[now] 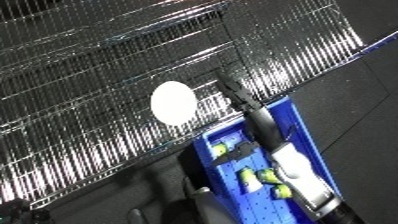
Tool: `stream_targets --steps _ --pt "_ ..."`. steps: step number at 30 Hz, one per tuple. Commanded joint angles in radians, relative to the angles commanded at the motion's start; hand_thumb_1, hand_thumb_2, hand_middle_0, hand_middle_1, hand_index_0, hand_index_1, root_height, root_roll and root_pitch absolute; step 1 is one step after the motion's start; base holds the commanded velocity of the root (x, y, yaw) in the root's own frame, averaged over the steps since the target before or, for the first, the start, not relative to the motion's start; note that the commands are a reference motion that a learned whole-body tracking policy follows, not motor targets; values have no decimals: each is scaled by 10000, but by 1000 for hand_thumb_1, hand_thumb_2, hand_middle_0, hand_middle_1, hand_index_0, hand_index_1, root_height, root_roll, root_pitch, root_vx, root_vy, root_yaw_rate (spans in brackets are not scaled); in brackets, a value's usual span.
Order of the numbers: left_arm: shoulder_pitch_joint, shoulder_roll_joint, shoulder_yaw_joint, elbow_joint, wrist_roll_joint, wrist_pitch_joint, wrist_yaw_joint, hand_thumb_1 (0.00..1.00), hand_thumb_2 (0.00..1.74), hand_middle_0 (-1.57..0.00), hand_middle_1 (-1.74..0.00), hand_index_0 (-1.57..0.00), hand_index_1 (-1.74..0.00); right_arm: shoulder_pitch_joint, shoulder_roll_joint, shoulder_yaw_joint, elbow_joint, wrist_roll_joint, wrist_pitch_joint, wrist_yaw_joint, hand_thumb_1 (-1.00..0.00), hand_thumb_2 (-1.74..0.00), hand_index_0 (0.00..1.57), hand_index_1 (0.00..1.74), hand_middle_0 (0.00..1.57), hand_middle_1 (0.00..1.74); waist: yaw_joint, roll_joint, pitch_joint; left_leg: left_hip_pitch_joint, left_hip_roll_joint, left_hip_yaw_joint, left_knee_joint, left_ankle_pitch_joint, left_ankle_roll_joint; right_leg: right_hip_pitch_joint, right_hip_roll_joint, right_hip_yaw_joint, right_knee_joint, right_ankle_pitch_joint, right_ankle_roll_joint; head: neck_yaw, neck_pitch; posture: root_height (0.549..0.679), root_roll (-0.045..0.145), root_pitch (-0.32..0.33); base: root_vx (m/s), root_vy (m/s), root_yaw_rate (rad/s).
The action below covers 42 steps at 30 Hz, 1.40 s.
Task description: Pick up the object and place it into the box
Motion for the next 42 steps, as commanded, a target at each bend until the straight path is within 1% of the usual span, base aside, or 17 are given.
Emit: stream_targets --steps 4,8,13,18,24,30,34,39,42 --pt "45 78 -33 -251 -111 124 134 1000 1740 -1570 -1740 -1570 -1740 -247 -4 193 104 131 77 -51 0 0 0 0 0 0 43 53 44 -135 -20 0 155 -52 43 -187 -20 -7 208 -48 1 107 -104 618 62 -15 38 24 23" --pt "6 165 -290 -298 -226 78 344 1000 1740 -1570 -1740 -1570 -1740 -686 -75 451 497 406 13 -168 0 0 0 0 0 0 85 116 52 -322 -56 -2 319 -119 53 -372 -45 -27 367 -91 2 254 -94 615 63 -11 36 28 44" --pt "9 241 -533 -194 -392 -151 369 1000 1740 -1570 -1740 -1570 -1740 -1210 -156 611 776 657 -113 -232 0 0 0 0 0 0 124 218 52 -540 -72 18 432 -198 58 -636 -81 -16 487 -129 -14 376 73 612 64 3 16 32 50" --pt "-7 238 -628 -213 -427 -240 424 1000 1740 -1570 -1740 -1570 -1740 -1616 -170 721 680 689 -28 -293 0 0 0 0 0 0 150 286 52 -771 -69 67 504 -242 65 -924 -96 -9 603 -169 -52 451 358 610 66 21 12 33 40" --pt "-13 200 -658 -340 -383 -237 483 1000 1740 -1570 -1740 -1570 -1740 -2019 -113 818 476 586 167 -457 0 0 0 0 0 0 213 331 52 -1041 -44 131 609 -268 68 -1247 -140 -108 756 -206 -112 540 557 607 69 40 18 33 44" --pt "-132 178 -754 -453 -320 -176 632 1000 1740 -1570 -1740 -1570 -1740 -2383 12 931 328 492 475 -446 0 0 0 0 0 0 288 366 52 -1408 -28 119 763 -278 56 -1632 -187 -193 956 -241 -137 470 745 603 68 62 1 18 66" --pt "-190 200 -835 -478 -215 -75 630 1000 1740 -1570 -1740 -1570 -1740 -2615 94 1100 390 521 607 -436 0 0 0 0 0 0 355 399 52 -1567 -52 95 852 -296 63 -1805 -187 -225 1062 -273 -156 557 935 601 68 72 -2 11 59" --pt "-317 146 -952 -469 -284 -141 728 1000 1740 -1570 -1740 -1570 -1740 -2989 253 1373 674 637 731 -612 0 0 0 0 0 0 440 441 52 -1653 -100 79 884 -296 70 -1887 -204 -260 1098 -296 -181 701 1103 601 70 78 2 6 58" --pt "-410 131 -1051 -480 -328 -151 761 1000 1740 -1570 -1740 -1570 -1740 -3252 304 1491 887 657 749 -676 -150 -261 235 261 235 261 486 475 52 -1678 -129 70 885 -298 71 -1910 -217 -282 1101 -298 -187 876 1163 601 71 80 -5 -4 65"
